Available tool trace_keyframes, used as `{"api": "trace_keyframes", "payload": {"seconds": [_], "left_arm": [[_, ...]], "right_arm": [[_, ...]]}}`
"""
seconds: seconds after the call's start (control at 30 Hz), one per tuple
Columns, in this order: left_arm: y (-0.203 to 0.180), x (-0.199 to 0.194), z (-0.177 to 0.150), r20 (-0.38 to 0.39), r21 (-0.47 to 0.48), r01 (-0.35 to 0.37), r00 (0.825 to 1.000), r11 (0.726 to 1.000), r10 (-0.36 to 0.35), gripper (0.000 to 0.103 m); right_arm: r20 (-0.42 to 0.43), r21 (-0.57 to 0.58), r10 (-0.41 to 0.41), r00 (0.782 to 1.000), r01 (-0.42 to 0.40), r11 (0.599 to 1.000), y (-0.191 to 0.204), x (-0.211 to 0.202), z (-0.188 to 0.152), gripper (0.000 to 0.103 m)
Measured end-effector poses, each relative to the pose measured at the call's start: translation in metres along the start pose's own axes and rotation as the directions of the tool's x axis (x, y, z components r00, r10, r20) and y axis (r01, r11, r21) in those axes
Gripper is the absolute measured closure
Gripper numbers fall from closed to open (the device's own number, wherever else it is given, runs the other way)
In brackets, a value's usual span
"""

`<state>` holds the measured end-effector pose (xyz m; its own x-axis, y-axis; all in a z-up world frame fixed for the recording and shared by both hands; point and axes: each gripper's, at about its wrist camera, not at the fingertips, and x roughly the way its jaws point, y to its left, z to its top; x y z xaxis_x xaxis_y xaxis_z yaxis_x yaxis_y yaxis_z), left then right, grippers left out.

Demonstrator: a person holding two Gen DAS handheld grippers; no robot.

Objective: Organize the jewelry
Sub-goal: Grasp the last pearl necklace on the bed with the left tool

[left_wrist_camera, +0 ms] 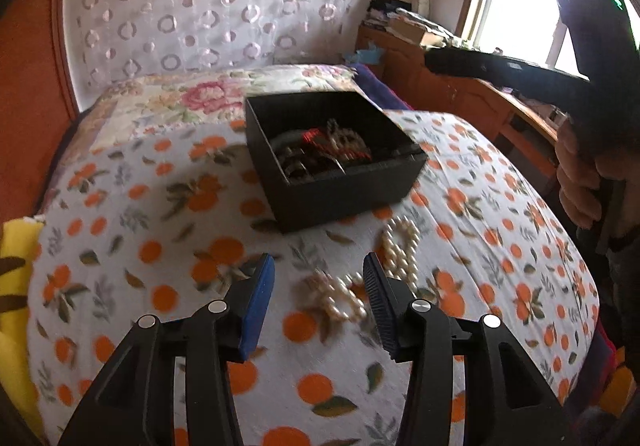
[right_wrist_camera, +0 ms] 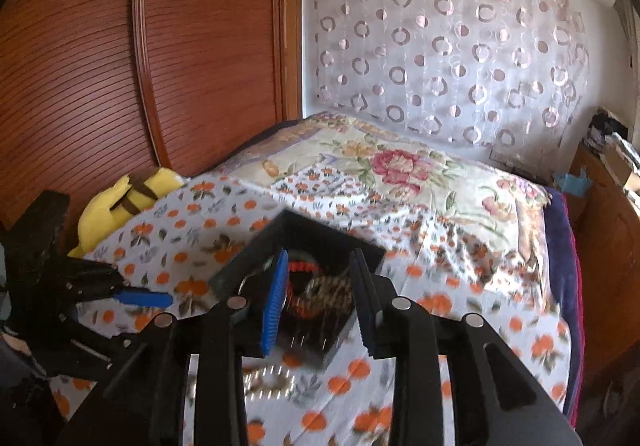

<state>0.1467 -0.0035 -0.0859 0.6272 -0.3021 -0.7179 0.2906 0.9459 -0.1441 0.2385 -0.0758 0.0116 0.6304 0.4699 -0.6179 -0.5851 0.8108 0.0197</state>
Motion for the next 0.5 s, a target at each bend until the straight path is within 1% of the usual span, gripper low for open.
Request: {"api": "trace_keyframes", "payload": {"seconds": [0.13, 0.23, 0.33, 0.37, 0.4, 0.43, 0.47, 0.5], "left_arm": [[-0.006, 0.011, -0.007, -0.033, 0.004, 0.003, 0.999, 1.000, -0.003, 0.059], [-0.010, 0.017, -0.009, -0.052, 0.012, -0.010, 0.999, 1.000, 0.010, 0.059], [-0.016, 0.020, -0.010, -0.063, 0.025, 0.001, 0.998, 1.000, 0.001, 0.059], [-0.018, 0.021, -0.010, -0.066, 0.033, -0.007, 0.998, 0.999, 0.009, 0.061], [-0.020, 0.023, -0.010, -0.070, 0.040, -0.011, 0.997, 0.999, 0.014, 0.068], [-0.020, 0.024, -0.010, -0.075, 0.040, -0.010, 0.997, 0.999, 0.013, 0.074], [-0.020, 0.026, -0.011, -0.081, 0.039, -0.015, 0.997, 0.999, 0.018, 0.083], [-0.020, 0.026, -0.012, -0.075, 0.044, -0.025, 0.997, 0.999, 0.029, 0.090]], "right_arm": [[-0.034, 0.017, -0.005, 0.999, 0.005, 1.000, 0.004, -0.003, -0.032, 0.069], [-0.057, 0.028, -0.006, 0.998, 0.007, 1.000, 0.007, -0.002, -0.050, 0.068], [-0.076, 0.049, 0.007, 0.997, -0.003, 0.999, 0.007, 0.002, -0.062, 0.068], [-0.083, 0.058, 0.012, 0.997, -0.007, 0.998, 0.008, 0.004, -0.065, 0.069], [-0.088, 0.065, 0.017, 0.996, -0.012, 0.998, 0.008, 0.006, -0.068, 0.068], [-0.091, 0.069, 0.023, 0.996, -0.016, 0.997, 0.009, 0.008, -0.071, 0.068], [-0.093, 0.071, 0.029, 0.995, -0.022, 0.997, 0.011, 0.009, -0.071, 0.068], [-0.093, 0.070, 0.034, 0.995, -0.027, 0.997, 0.013, 0.010, -0.071, 0.068]]}}
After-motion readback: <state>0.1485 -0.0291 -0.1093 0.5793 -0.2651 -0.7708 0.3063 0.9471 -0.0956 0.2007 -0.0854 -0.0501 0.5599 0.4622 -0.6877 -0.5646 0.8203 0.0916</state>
